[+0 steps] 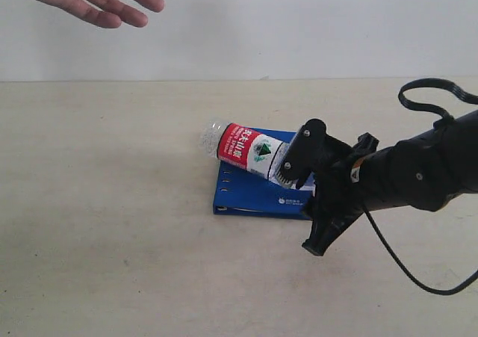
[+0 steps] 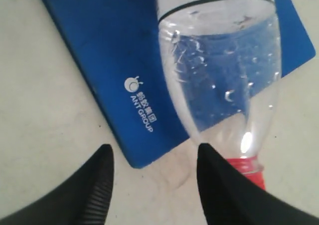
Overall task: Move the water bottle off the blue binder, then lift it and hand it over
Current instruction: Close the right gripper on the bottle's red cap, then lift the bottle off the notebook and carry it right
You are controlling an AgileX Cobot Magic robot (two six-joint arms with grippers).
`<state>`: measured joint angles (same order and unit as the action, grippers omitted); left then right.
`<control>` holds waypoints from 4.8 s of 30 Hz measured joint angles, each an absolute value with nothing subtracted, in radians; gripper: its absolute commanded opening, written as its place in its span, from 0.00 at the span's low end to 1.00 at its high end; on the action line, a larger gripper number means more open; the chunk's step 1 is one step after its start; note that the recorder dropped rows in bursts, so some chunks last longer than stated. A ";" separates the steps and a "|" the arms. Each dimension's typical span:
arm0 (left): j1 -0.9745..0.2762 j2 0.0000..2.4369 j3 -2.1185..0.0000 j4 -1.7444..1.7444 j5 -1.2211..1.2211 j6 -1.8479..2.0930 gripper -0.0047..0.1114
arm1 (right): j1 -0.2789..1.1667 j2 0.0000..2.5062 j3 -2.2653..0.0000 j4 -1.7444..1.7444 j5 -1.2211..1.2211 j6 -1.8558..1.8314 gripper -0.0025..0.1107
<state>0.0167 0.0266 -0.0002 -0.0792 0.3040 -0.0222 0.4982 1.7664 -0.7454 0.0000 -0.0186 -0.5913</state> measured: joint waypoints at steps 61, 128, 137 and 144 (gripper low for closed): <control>0.017 0.027 0.000 -0.079 0.304 -0.022 0.10 | 0.498 1.661 -0.745 -0.075 0.085 -0.540 0.86; 0.017 0.027 0.000 -0.079 0.304 -0.022 0.10 | 0.276 1.609 -0.996 -0.083 0.636 -0.444 0.02; 0.017 0.027 0.000 -0.079 0.304 -0.022 0.10 | 0.102 1.453 -0.996 -0.309 0.676 -0.196 0.02; 0.017 0.027 0.000 -0.079 0.304 -0.022 0.10 | 0.102 1.339 -0.996 -0.296 0.662 -0.166 0.02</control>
